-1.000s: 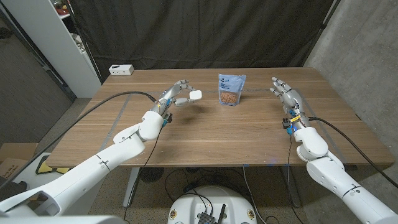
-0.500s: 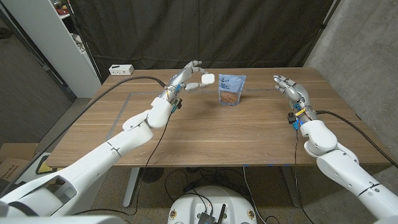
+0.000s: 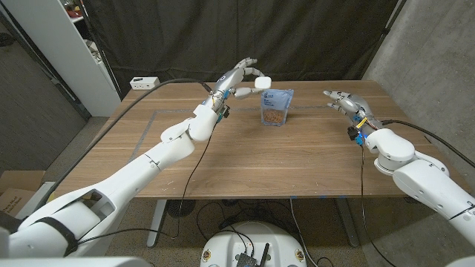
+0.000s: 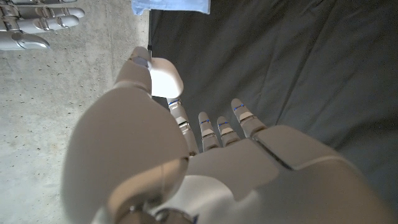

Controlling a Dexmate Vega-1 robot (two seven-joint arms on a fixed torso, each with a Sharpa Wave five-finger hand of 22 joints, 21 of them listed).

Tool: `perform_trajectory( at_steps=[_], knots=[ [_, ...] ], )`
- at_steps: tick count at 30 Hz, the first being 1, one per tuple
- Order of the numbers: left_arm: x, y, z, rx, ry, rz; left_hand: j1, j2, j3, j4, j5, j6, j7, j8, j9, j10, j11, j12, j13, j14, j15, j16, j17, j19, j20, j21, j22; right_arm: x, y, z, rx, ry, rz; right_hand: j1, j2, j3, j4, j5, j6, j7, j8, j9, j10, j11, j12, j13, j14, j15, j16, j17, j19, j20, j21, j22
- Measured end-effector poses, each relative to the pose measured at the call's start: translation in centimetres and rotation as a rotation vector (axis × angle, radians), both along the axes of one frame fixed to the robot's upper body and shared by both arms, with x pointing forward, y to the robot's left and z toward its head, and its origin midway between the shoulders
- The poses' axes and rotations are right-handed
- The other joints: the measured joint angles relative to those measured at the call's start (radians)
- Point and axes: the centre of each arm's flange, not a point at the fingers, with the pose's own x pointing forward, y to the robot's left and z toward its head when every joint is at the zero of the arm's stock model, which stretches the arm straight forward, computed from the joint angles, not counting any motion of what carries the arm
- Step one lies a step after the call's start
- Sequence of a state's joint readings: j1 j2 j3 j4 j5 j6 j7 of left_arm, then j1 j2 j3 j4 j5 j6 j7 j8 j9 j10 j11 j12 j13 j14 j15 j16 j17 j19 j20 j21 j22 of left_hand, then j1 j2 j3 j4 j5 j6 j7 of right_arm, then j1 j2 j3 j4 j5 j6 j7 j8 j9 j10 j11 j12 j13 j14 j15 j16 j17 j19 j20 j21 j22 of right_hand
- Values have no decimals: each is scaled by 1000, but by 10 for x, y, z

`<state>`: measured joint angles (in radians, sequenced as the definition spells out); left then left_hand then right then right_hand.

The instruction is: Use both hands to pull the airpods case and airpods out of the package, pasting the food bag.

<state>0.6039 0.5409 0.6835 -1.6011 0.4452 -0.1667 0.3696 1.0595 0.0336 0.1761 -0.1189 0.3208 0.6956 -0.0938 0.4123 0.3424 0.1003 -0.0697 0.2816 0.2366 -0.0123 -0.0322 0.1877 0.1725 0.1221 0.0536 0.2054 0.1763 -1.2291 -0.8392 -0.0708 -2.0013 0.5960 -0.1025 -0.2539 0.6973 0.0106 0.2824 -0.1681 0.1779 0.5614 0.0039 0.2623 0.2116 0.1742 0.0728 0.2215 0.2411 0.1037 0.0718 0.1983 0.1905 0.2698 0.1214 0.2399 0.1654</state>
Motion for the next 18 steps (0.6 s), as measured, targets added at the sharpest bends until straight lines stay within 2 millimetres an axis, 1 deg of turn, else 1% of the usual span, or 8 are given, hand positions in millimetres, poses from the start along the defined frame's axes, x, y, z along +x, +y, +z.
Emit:
perform_trajectory(
  at_steps=[3,7,11,13,14,15,17,18],
  knots=[
    [3,-6,3,6,-12,-9,3,3,-3,-3,-2,0,0,0,0,5,-5,0,0,2,-2,0,-1,0,0,0,0,1,1,7,-18,12,15,0,0,-4,4,4,4,4,0,0,4,4,0,0,-2,2,0,0,-5,5,0,0],
    [1,-12,6,13,-39,-31,3,3,-7,1,-2,0,0,0,0,8,-7,0,0,8,0,0,0,0,0,0,0,3,5,14,-38,17,29,0,-8,-6,6,4,5,24,-4,0,5,15,0,0,-11,3,0,0,-5,5,-9,0],
    [9,-22,10,18,-49,-42,4,4,-10,2,-2,1,0,0,0,18,-7,0,0,9,2,0,0,0,0,0,0,6,11,16,-55,47,63,0,-8,-11,11,4,7,37,-8,0,15,40,0,-3,-6,34,0,0,-1,9,-17,0],
    [12,-27,10,19,-53,-50,4,4,-14,0,-2,1,0,0,0,21,-6,0,0,13,-2,0,0,4,4,0,0,7,14,19,-61,55,81,5,-13,-12,12,4,-5,-34,-19,5,18,43,0,-5,-2,41,0,0,2,13,-23,3],
    [14,-30,11,19,-54,-54,4,4,-14,0,-2,1,0,0,0,27,-6,0,0,18,0,0,0,5,5,0,0,8,16,19,-63,57,89,5,-13,-12,12,4,-8,-55,-19,5,18,45,0,-5,-2,41,0,0,4,15,-23,5],
    [14,-31,11,19,-58,-57,10,10,-14,0,-2,1,0,0,0,29,-7,0,0,18,0,0,0,5,5,0,0,8,18,21,-65,58,97,6,-14,-14,14,4,-10,-55,-22,5,17,53,0,-5,-5,45,0,0,6,17,-26,5],
    [16,-36,11,22,-58,-64,10,10,-14,0,-5,1,0,0,0,29,-7,0,0,18,0,0,0,5,5,0,0,9,20,22,-67,58,107,10,-17,-17,17,4,-1,29,-22,5,13,60,0,-5,-8,49,0,0,7,18,-34,5],
    [16,-37,11,21,-60,-66,10,10,-14,0,-5,1,0,0,0,29,-7,0,0,18,0,0,0,8,3,0,0,9,20,23,-67,58,107,10,-17,-17,17,4,3,59,-22,5,13,60,0,-5,-6,56,0,0,11,22,-37,5]
  ],
)
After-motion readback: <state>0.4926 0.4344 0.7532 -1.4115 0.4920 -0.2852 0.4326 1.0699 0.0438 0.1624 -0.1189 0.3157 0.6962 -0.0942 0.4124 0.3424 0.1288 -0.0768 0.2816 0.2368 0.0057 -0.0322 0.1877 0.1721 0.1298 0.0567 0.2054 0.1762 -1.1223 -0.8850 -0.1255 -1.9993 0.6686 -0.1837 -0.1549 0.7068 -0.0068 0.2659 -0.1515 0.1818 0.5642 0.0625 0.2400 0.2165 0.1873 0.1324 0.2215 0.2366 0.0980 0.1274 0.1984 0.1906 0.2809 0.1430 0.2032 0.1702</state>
